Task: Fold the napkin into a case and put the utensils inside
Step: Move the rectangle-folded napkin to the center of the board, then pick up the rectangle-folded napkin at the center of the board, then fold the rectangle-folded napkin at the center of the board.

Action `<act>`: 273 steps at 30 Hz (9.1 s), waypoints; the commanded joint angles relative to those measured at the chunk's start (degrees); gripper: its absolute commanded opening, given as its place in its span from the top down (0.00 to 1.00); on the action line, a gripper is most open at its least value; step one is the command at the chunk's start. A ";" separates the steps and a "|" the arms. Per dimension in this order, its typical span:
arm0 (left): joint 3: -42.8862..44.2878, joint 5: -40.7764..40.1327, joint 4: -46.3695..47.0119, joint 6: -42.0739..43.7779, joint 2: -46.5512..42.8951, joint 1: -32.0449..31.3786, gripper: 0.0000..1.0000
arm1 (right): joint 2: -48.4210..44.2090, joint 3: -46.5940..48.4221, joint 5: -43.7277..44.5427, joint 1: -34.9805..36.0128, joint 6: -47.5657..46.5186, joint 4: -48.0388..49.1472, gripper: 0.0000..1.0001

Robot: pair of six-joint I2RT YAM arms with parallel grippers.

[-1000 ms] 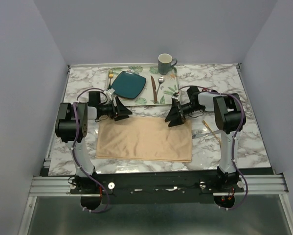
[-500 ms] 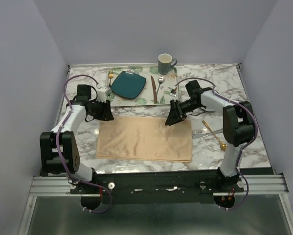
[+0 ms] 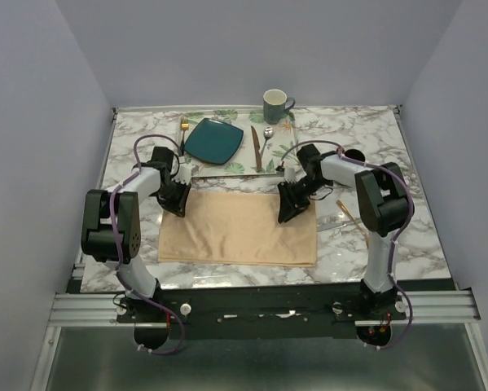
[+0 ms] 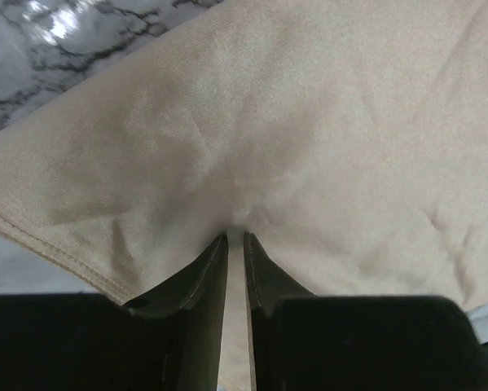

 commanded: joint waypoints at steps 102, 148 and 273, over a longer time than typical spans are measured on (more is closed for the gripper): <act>17.61 26.73 21.80 -43.77 14.24 -29.87 1.00 | 0.07 -5.68 10.44 -2.10 6.14 -2.38 0.54; 3.02 12.15 -1.05 1.84 1.86 -25.74 0.47 | 6.32 19.90 21.95 -2.63 1.40 -4.66 0.56; -8.32 -6.67 10.56 5.45 -14.55 -40.50 0.49 | 2.99 7.77 10.18 -3.95 3.15 -9.50 0.99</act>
